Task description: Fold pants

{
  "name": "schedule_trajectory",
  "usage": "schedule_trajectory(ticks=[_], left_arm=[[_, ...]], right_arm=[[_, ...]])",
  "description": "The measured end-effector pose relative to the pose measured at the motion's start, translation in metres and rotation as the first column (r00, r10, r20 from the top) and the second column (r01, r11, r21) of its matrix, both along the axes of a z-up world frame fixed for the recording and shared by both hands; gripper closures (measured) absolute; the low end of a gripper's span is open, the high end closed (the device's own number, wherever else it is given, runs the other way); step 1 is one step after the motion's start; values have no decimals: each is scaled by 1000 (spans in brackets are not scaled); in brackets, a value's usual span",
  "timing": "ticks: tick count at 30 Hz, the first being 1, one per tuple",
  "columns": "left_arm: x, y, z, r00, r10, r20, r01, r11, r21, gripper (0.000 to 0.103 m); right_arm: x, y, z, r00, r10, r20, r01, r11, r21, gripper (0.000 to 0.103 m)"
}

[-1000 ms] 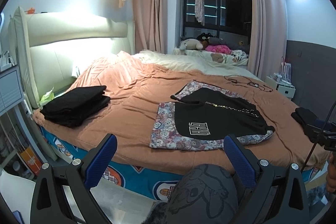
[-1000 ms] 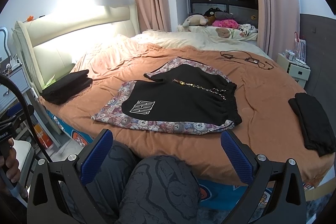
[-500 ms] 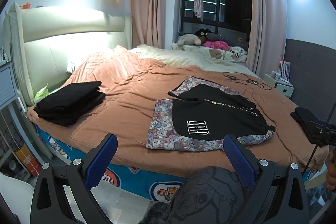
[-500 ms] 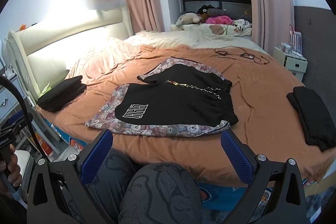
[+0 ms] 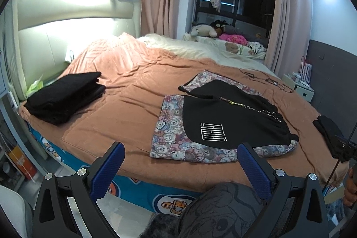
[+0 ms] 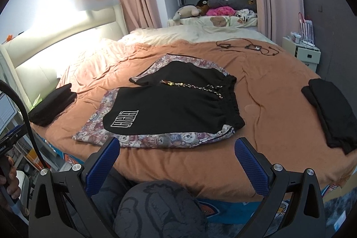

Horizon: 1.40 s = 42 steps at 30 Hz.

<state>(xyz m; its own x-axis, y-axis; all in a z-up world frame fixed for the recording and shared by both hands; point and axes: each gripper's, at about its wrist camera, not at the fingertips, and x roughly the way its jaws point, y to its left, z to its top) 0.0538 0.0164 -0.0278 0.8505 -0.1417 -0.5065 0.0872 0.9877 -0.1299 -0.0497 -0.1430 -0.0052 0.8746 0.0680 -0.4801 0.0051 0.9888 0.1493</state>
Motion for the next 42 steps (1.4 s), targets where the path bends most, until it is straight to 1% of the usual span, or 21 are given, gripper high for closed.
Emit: schedule_trajectory(ticks=[9, 14, 18, 22, 23, 26, 28, 31, 34, 38, 40, 42], left_arm=[[34, -3, -19, 997, 0, -76, -1, 1000, -11, 1], [54, -4, -32, 993, 1, -121, -3, 1000, -11, 1], [70, -5, -43, 987, 3, -159, -4, 1000, -6, 1], [84, -7, -56, 978, -15, -210, 11, 1000, -21, 1], [89, -6, -60, 974, -28, -226, 20, 999, -38, 1], [101, -4, -71, 964, -47, -262, 29, 997, -69, 6], [111, -3, -79, 954, -56, -293, 31, 996, -89, 11], [126, 1, -93, 934, -80, -349, 33, 990, -137, 17], [135, 3, -103, 916, -107, -387, 36, 982, -186, 23], [142, 11, -112, 900, -104, -424, 5, 973, -229, 24], [141, 20, -116, 895, -99, -435, -21, 965, -262, 24], [140, 26, -121, 892, -97, -441, -34, 960, -279, 24]], right_arm=[[30, -18, -8, 998, -18, -54, 19, 999, 26, 0], [47, -29, -18, 995, -35, -89, 39, 998, 42, 0], [59, -39, -25, 992, -48, -119, 55, 997, 62, 0], [70, -47, -32, 987, -57, -150, 69, 995, 73, 0], [71, -49, -34, 986, -58, -155, 70, 995, 76, 0], [78, -58, -40, 983, -60, -174, 77, 992, 95, 0], [82, -64, -44, 981, -64, -186, 84, 991, 102, 0], [89, -72, -51, 979, -55, -195, 80, 989, 121, 0], [95, -80, -59, 977, -36, -208, 69, 986, 152, 0], [103, -92, -67, 977, -22, -214, 65, 978, 198, 0], [107, -96, -70, 977, -8, -212, 55, 974, 218, 0], [113, -98, -72, 977, 3, -215, 48, 972, 228, 0]])
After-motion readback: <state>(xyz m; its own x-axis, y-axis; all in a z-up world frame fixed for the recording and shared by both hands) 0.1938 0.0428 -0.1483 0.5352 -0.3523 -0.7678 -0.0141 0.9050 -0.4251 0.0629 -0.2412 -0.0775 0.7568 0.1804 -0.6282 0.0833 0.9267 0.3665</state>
